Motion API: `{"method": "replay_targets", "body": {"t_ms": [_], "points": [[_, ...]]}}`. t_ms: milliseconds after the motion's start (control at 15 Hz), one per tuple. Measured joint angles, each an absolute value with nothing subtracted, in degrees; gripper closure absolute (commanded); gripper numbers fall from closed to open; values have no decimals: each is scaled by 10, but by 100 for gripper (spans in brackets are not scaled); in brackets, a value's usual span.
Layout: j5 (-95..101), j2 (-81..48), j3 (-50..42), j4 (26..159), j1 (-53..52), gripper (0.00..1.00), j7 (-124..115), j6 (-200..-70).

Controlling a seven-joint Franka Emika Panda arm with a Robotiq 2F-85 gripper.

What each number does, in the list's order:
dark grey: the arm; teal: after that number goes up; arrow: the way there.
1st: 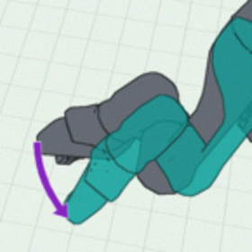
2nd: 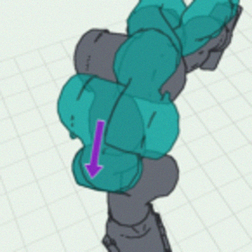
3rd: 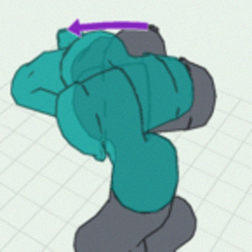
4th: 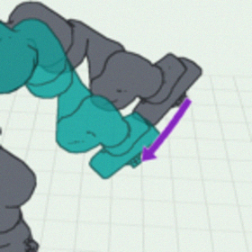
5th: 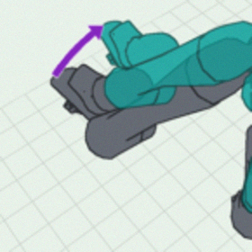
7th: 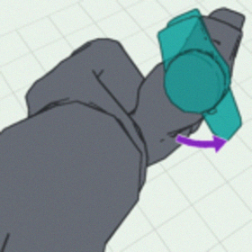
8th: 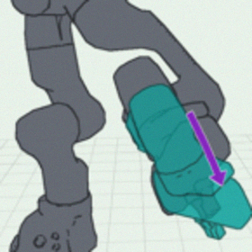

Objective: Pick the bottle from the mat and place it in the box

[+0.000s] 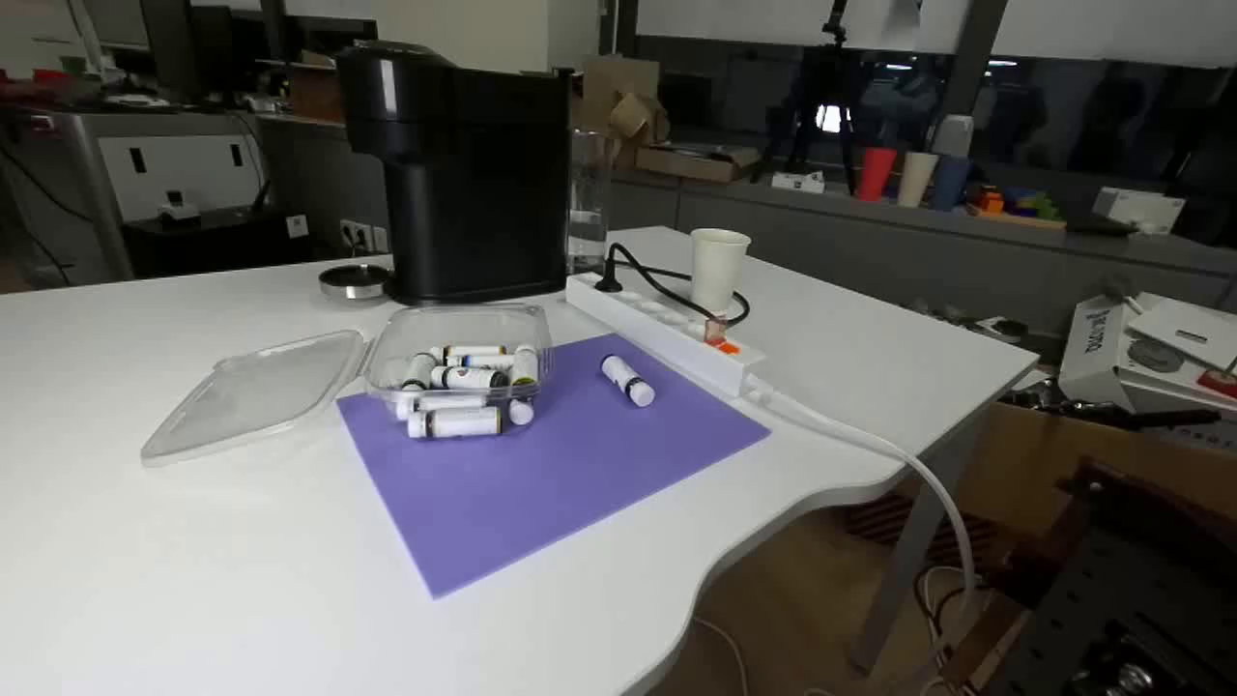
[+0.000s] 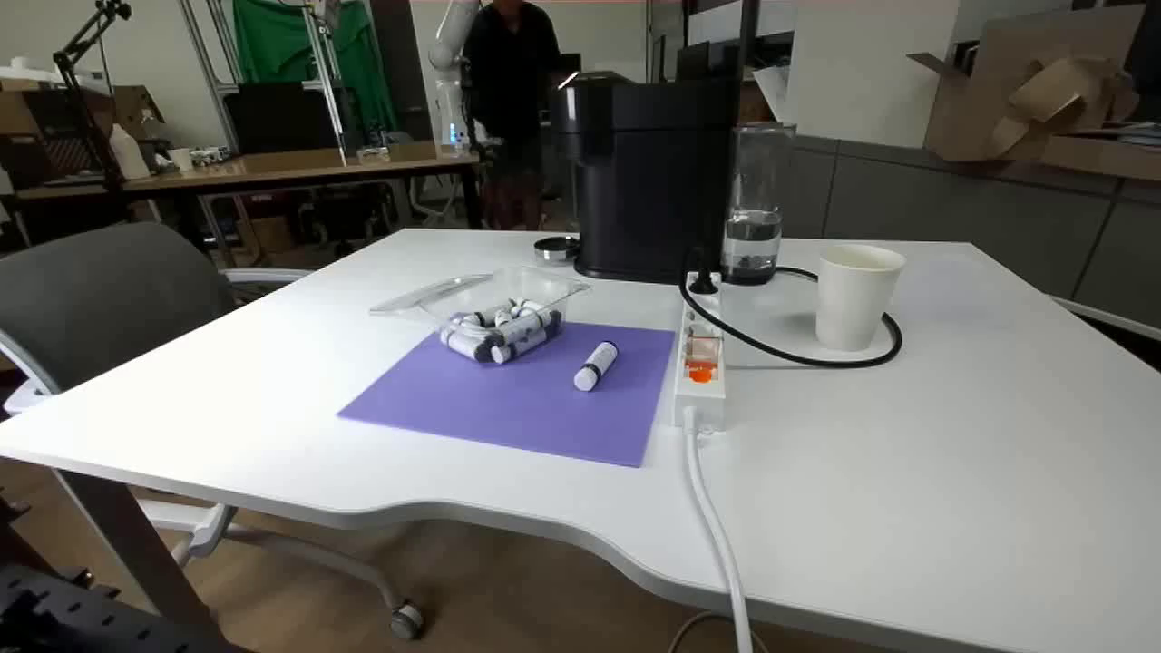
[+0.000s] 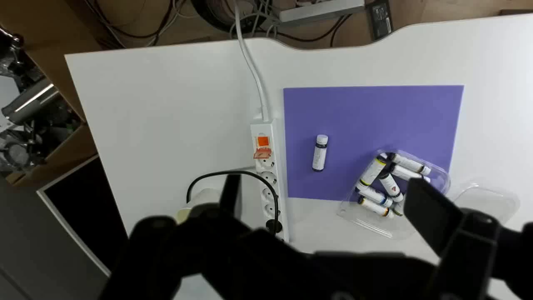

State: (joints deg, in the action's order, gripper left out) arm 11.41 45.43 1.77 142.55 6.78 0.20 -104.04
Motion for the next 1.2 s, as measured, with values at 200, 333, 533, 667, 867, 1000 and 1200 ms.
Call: {"method": "replay_targets", "body": {"t_ms": [200, 333, 533, 667, 867, 1000, 1200], "points": [[114, 456, 18, 1425, 68, 0, 2, -1042], [114, 456, 18, 1425, 68, 0, 2, -1042], [114, 456, 18, 1425, 68, 0, 2, -1042], [114, 456, 18, 1425, 68, 0, 2, -1042], [114, 456, 17, 1425, 67, 0, 2, -1042], [116, 452, 16, 1427, 65, 0, 2, -1051], [125, 419, 3, 1428, 65, 0, 13, -1077]]}}
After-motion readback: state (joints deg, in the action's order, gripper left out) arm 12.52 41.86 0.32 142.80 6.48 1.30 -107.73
